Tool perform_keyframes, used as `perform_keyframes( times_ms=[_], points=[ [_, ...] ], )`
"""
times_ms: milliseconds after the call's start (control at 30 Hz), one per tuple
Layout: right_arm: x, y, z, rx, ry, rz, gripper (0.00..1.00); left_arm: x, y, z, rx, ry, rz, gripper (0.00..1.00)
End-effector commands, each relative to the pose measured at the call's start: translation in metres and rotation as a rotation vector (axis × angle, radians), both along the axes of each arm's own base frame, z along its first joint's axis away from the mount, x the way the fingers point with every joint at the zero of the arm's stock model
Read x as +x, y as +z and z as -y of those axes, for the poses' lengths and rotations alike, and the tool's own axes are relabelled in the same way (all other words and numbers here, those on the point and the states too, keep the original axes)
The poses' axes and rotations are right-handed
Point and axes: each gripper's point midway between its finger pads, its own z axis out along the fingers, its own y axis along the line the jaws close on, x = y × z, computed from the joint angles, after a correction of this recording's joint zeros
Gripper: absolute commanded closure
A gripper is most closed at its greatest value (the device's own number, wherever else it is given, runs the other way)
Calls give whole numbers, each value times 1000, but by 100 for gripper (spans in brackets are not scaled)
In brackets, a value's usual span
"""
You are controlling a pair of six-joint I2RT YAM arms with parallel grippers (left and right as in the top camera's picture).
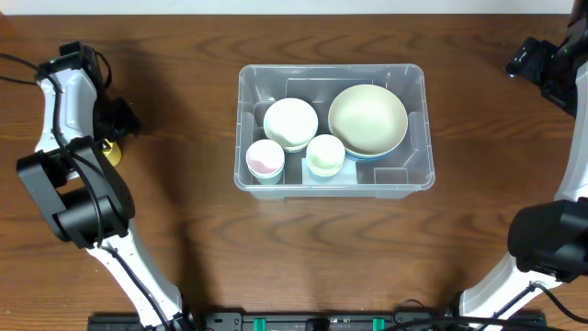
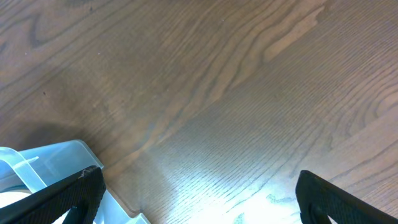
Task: Pack container
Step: 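Lower the left gripper and grasp the yellow cup's rim, then lift the yellow cup and carry it over the pink cup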
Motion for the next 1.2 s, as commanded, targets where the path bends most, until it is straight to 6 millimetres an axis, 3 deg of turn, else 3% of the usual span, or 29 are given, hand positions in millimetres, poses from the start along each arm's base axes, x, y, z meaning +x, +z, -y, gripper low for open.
perform_keyframes(
  times_ms=[0, 67, 100, 333, 533, 700, 867, 1033, 1067, 1167],
  points=[
    [0, -2, 2, 4, -19, -2, 1, -4, -3, -4, 6, 11, -14, 66],
    [0, -2, 2, 4, -19, -2, 1, -4, -3, -3, 4, 11, -17, 88],
    [0, -2, 2, 4, -19, -2, 1, -5, -3, -3, 3, 11, -20, 92],
    [0, -2, 2, 4, -19, -3, 1, -6, -3, 16, -84, 5, -20, 94],
    [0, -2, 2, 4, -19, -3, 1, 23, 14, 101, -416, -169, 120, 94],
    [0, -2, 2, 4, -19, -2, 1, 34, 38, 158, -425, -416, 173, 94],
    [0, -2, 2, 4, -19, -2, 1, 39, 82, 184, -265, -554, 249, 94],
    [0, -2, 2, 4, -19, -2, 1, 30, 149, 190, -70, -616, 366, 94],
    [0, -2, 2, 4, -19, -2, 1, 22, 176, 197, -28, -638, 423, 94],
    [0, -2, 2, 4, -19, -3, 1, 9, 210, 214, -9, -684, 509, 94]
  ],
)
